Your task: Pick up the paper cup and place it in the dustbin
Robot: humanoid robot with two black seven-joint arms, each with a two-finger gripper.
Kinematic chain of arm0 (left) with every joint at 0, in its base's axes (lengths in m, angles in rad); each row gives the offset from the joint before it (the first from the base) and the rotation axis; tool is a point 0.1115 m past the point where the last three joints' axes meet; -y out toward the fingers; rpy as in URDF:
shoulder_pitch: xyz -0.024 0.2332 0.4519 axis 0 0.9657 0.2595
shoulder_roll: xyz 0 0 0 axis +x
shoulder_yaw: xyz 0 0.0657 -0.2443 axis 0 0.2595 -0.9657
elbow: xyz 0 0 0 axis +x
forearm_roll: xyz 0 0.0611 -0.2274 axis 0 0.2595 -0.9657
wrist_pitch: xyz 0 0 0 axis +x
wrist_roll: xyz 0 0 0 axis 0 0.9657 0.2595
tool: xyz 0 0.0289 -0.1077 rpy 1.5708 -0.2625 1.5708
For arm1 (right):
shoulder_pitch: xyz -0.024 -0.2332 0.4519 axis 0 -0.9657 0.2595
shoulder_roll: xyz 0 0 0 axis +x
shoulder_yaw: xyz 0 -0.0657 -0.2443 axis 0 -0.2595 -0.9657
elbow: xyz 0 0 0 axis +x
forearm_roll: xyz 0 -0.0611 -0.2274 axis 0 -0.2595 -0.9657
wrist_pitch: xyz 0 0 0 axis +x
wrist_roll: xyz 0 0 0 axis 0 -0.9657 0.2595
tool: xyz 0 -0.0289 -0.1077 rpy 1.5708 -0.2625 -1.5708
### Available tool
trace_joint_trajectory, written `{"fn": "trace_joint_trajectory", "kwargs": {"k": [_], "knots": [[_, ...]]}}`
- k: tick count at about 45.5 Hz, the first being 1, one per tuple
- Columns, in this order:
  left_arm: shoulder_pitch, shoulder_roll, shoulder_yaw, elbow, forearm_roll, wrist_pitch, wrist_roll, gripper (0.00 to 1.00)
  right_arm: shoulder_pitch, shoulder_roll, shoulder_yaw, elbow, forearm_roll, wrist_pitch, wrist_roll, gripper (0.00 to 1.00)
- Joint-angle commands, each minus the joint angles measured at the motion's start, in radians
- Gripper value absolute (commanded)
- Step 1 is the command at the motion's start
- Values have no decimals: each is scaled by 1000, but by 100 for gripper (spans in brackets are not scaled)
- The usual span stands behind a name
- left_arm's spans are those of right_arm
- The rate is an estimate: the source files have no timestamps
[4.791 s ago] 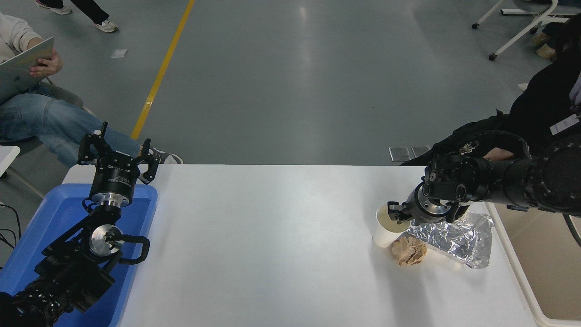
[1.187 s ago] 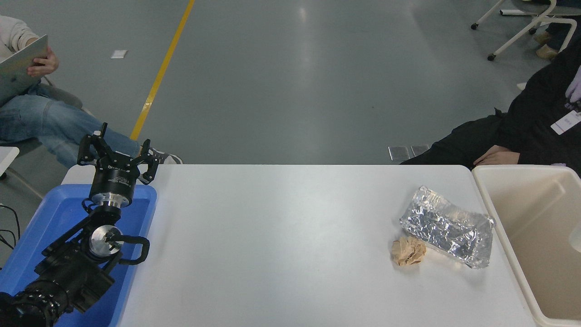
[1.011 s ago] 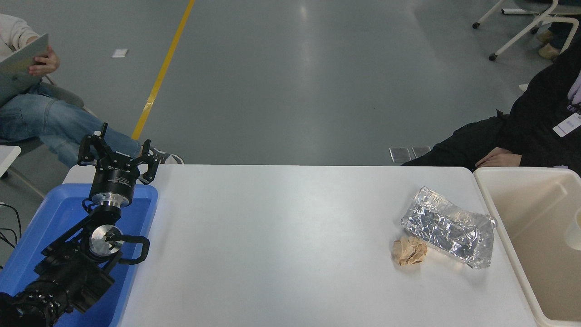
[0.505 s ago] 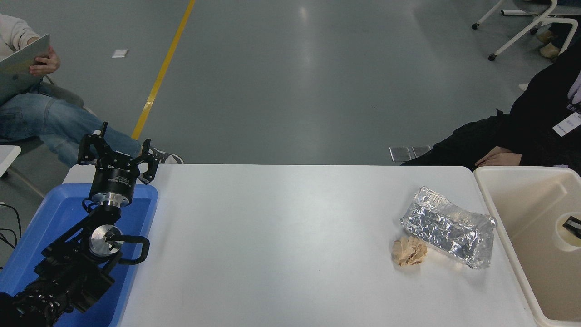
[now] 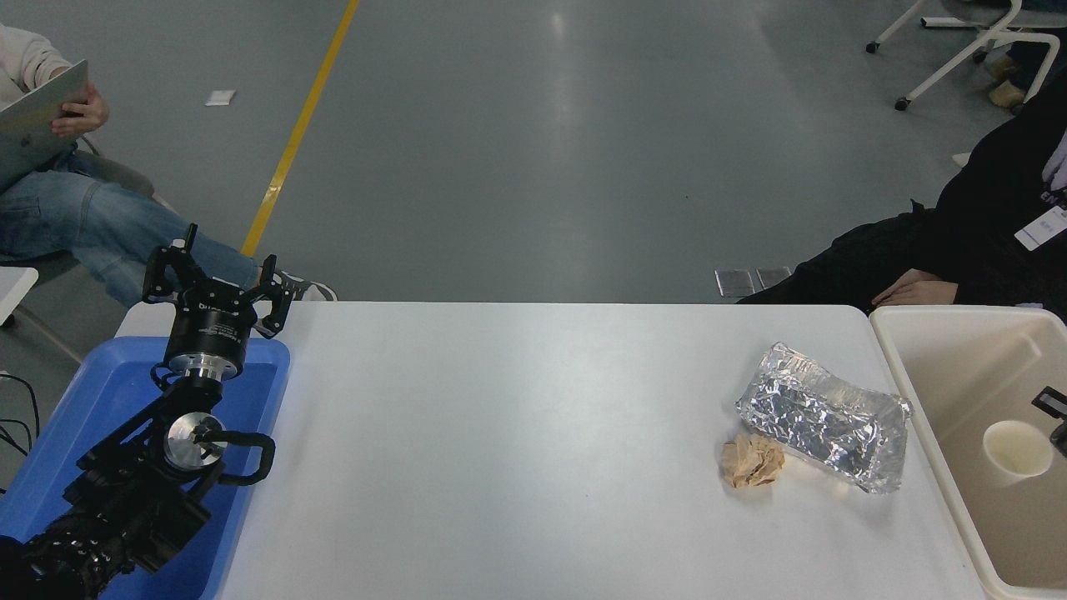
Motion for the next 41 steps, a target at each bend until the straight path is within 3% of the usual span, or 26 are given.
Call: {"fn": "trace_joint_trajectory", "kwargs": {"k": [1, 7, 13, 18, 31, 36, 41], "knots": [[-1, 0, 0, 0, 0, 0, 0, 99, 5, -4, 15, 16, 2, -21, 0, 90], [1, 0, 0, 0, 0, 0, 0, 99, 63, -31, 2, 122, 2, -18, 0, 91], [-1, 0, 0, 0, 0, 0, 0, 99, 213, -151, -30, 381, 2, -15, 0, 99], [-1, 0, 0, 0, 2, 0, 0, 99, 365, -214, -125, 570, 3, -13, 0, 100], [-1, 0, 0, 0, 2, 0, 0, 99, 791, -220, -442, 967, 5, 57, -1, 100], [-1, 0, 0, 0, 2, 0, 0, 99, 937, -203, -484, 1062, 17, 164, -4, 100], [-1, 0, 0, 0, 0, 0, 0, 99, 1116, -150, -544, 1087, 17, 432, -3, 100]]}}
